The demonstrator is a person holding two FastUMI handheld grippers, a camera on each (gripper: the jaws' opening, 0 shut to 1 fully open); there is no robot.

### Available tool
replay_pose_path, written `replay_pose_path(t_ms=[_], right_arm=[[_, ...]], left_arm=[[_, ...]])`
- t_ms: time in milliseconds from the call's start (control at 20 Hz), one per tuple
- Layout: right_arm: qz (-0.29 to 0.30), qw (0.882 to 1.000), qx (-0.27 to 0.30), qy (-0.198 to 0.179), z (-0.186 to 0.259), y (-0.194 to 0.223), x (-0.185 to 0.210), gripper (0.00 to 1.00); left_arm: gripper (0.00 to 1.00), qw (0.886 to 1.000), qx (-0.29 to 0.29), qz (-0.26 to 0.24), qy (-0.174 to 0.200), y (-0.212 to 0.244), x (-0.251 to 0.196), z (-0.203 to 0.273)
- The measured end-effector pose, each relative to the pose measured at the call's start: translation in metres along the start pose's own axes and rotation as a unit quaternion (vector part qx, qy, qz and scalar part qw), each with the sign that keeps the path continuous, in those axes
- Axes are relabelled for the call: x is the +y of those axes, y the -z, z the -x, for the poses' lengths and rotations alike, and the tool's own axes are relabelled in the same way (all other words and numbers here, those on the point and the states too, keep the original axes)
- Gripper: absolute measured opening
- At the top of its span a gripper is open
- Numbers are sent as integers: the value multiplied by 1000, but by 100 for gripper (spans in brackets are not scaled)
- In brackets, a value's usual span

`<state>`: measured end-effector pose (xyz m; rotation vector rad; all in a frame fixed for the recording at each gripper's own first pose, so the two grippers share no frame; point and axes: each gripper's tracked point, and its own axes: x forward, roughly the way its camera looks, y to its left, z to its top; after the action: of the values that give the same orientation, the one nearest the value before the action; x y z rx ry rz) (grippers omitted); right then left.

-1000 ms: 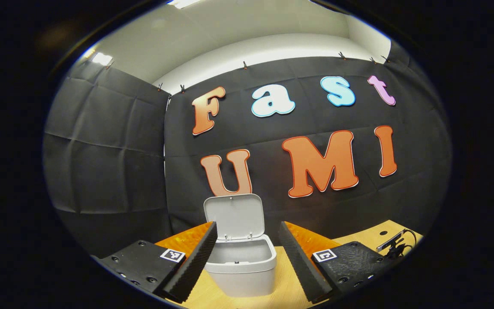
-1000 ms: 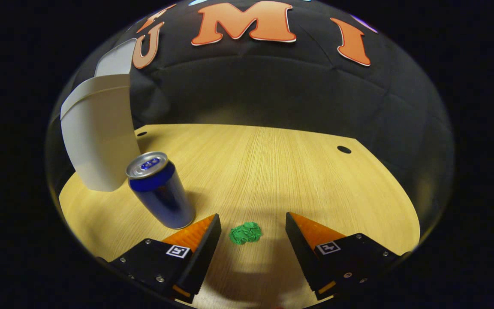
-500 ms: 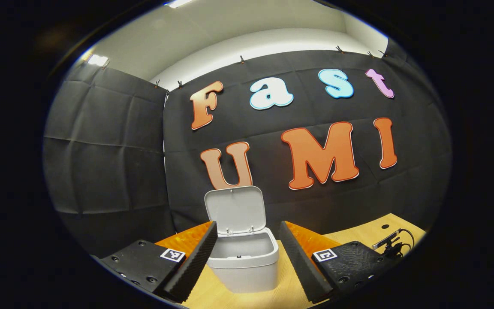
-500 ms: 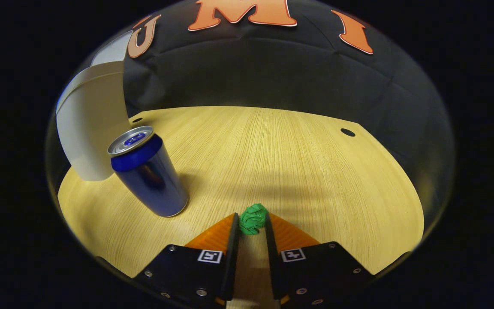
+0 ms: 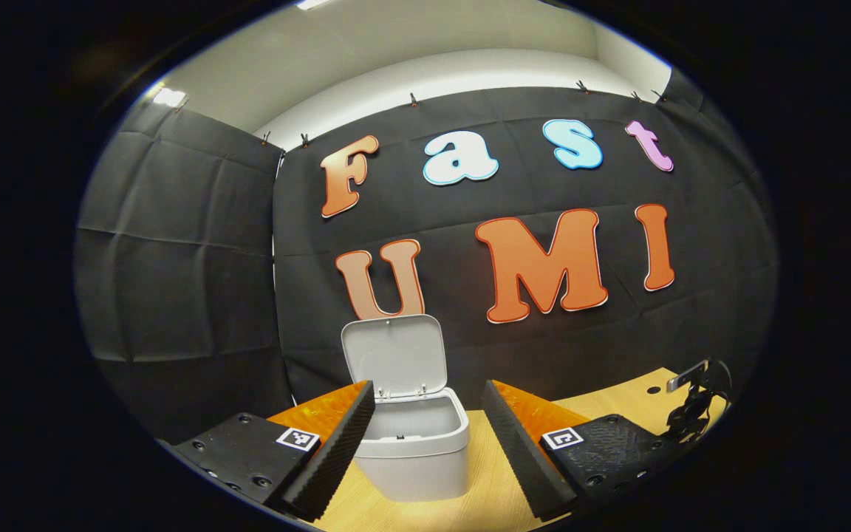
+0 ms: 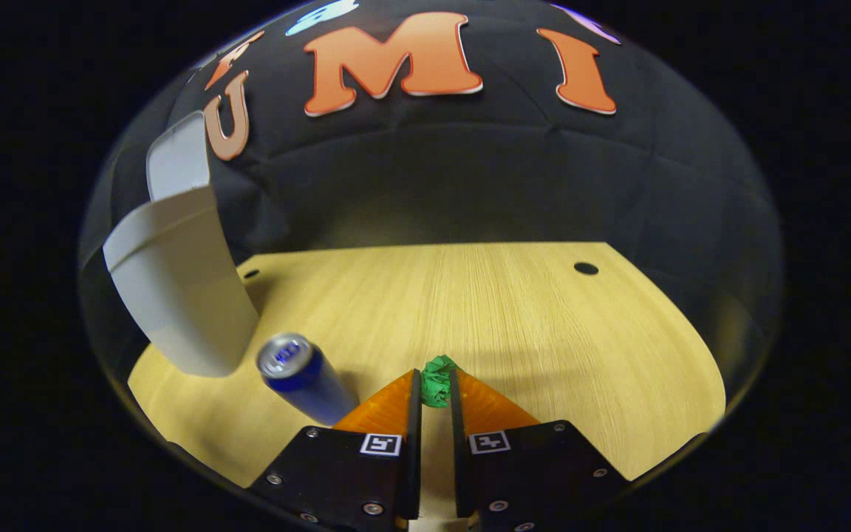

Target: Press the lid of the desktop garbage bin to open it, pick up the crumpled paper on the desktop and throw it into the bin, then pick up the pop can on the desktop and drop it into the bin, and finally close the garbage bin lid.

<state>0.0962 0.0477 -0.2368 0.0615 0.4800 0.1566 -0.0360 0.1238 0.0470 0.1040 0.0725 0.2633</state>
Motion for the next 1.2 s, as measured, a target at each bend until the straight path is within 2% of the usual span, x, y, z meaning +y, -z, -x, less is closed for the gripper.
replay_pose_path(t_ms=[50,100,250,350,400,450,650,700,750,850,900,1200], right_arm=[[2,1000,-17,-6,5,-18,6,18],[6,999,-32,-12,10,-35,11,19],[21,997,-74,-33,26,-80,34,19],[26,995,-83,-49,31,-98,51,18],[25,994,-88,-57,33,-108,60,18],[25,993,-97,-65,36,-119,68,18],[47,985,-129,-102,45,-165,109,18],[50,983,-132,-115,48,-171,120,18],[53,981,-136,-125,48,-180,132,18],[55,978,-141,-146,51,-194,159,18],[57,975,-144,-158,54,-199,173,18],[85,956,-149,-237,61,-222,254,18]], left_arm=[[98,1000,-2,3,0,0,2,0],[93,1000,-2,5,2,0,2,1],[93,1000,-8,12,2,1,9,1],[93,1000,-8,18,-1,5,15,1],[98,1000,-7,20,-5,9,21,2],[93,1000,-5,23,-9,12,28,3],[93,999,4,37,-30,25,55,8],[93,999,10,39,-36,35,61,10],[98,998,17,41,-43,41,68,12],[98,997,28,41,-56,52,82,18],[93,997,30,39,-64,56,88,21],[94,994,35,33,-102,65,120,39]])
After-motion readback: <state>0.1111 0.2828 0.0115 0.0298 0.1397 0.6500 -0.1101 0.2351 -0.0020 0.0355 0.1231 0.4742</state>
